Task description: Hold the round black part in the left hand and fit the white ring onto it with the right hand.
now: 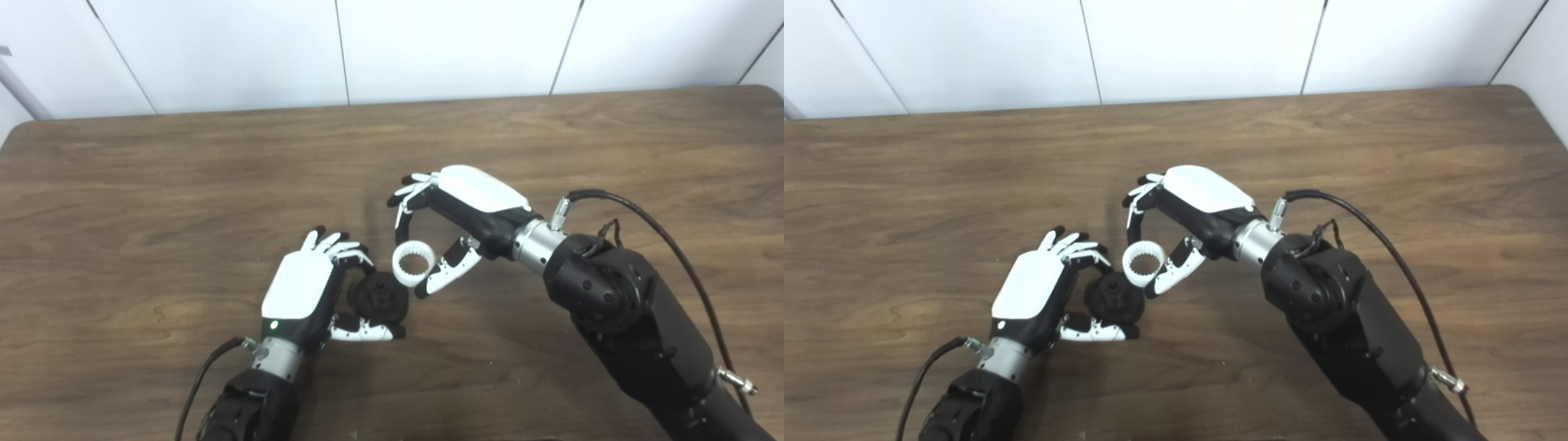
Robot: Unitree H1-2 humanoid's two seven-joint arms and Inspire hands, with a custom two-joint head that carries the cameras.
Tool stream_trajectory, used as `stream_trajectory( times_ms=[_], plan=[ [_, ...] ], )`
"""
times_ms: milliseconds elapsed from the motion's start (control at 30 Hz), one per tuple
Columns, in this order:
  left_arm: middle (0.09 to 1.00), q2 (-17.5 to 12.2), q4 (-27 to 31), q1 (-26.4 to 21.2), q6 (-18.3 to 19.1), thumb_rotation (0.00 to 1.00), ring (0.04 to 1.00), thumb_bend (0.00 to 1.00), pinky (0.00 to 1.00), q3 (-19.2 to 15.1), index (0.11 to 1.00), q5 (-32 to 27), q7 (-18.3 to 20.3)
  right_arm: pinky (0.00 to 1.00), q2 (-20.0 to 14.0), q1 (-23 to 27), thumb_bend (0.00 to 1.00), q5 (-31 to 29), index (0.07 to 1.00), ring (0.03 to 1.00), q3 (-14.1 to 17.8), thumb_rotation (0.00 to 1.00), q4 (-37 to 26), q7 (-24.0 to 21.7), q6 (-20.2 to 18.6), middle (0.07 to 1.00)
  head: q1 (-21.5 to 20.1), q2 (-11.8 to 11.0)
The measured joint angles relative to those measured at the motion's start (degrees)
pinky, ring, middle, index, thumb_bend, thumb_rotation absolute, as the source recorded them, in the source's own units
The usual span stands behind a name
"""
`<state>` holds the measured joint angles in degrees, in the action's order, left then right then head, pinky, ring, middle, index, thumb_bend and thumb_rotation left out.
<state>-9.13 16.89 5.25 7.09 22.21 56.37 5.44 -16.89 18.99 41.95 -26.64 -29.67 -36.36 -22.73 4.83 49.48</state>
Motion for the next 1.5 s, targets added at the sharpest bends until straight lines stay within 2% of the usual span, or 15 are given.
stream_trajectory(
  times_ms=[467, 1500],
  plan=[
    [0.785, 0.9, 0.1, 0.0, 1.2, 0.05, 0.904, 0.52, 1.0, 0.9, 0.484, 1.0, 0.1, 0.97, 1.8, -0.5, 0.52, 0.0, 0.484, 0.958, -0.4, 0.14, 1.2, 0.0, 0.7, 0.832, 2.1, 0.9],
    [0.789, 1.5, 1.4, -0.3, 3.3, 0.05, 0.907, 0.52, 1.0, 1.8, 0.484, 2.2, 2.2, 0.97, 1.9, -2.1, 0.52, -0.1, 0.484, 0.953, 0.2, 0.14, 3.9, 0.6, 2.7, 0.832, 3.0, 1.9]
  ],
)
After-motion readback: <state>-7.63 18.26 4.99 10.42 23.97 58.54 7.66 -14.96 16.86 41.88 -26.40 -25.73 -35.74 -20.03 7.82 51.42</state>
